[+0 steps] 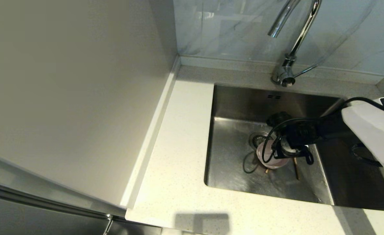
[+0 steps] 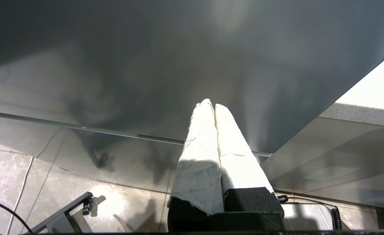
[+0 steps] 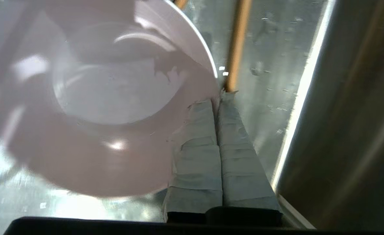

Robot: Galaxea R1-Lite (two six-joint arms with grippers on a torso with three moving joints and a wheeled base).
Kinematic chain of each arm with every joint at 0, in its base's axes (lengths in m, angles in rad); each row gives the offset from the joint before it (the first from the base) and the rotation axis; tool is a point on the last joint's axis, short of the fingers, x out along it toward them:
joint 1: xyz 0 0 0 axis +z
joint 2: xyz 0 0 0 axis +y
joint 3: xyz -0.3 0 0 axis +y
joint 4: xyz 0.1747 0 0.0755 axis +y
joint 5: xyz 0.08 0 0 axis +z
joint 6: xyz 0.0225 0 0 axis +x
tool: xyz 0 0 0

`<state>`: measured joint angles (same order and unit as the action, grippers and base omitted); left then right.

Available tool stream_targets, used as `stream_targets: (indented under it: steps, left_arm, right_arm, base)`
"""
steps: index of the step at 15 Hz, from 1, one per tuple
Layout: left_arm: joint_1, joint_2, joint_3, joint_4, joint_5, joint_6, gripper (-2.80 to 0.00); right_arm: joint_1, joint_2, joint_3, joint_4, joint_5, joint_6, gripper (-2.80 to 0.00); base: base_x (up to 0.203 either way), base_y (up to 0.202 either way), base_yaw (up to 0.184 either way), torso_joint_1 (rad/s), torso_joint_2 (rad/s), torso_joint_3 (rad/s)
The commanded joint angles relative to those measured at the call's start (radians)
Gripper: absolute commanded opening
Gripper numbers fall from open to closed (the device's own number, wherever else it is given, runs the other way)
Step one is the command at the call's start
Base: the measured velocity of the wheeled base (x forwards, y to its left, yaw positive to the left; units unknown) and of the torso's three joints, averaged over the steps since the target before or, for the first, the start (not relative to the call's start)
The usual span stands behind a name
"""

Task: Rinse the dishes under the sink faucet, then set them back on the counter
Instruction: Put a bowl back to the table from the sink

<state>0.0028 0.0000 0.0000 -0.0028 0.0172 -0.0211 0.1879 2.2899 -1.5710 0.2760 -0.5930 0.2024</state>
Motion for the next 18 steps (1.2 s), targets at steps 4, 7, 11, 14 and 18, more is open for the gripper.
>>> stream_targets:
  steps: [4,7,11,14,18]
  left_arm:
    - [0.0,-0.003,0.0,0.0,0.001,0.0,-2.8]
    - [0.0,-0.003,0.0,0.0,0.001,0.0,-2.8]
    - [0.0,-0.003,0.0,0.0,0.001,0.0,-2.8]
    - [0.0,-0.003,0.0,0.0,0.001,0.0,-2.8]
    - [0.0,-0.003,0.0,0.0,0.001,0.0,-2.8]
  right_arm:
    - [0.002,-0.181,0.087,0.003,-0.005,-0.001,-2.8]
    - [0.002,-0.234,0.091,0.003,-0.011,-0.006,-2.8]
    - [0.002,-0.309,0.083,0.017,-0.02,-0.027,-2.8]
    - [0.003,-0.453,0.087,0.063,-0.022,-0.059,-2.8]
    - [-0.032,-0.624,0.145,0.178,-0.024,-0.066,-2.8]
  base:
    - [0.0,0.0,0.0,0.0,0.0,0.0]
    - [0.0,0.0,0.0,0.0,0.0,0.0]
    - [0.0,0.0,0.0,0.0,0.0,0.0]
    - [0.0,0.0,0.0,0.0,0.0,0.0]
    - [0.0,0.0,0.0,0.0,0.0,0.0]
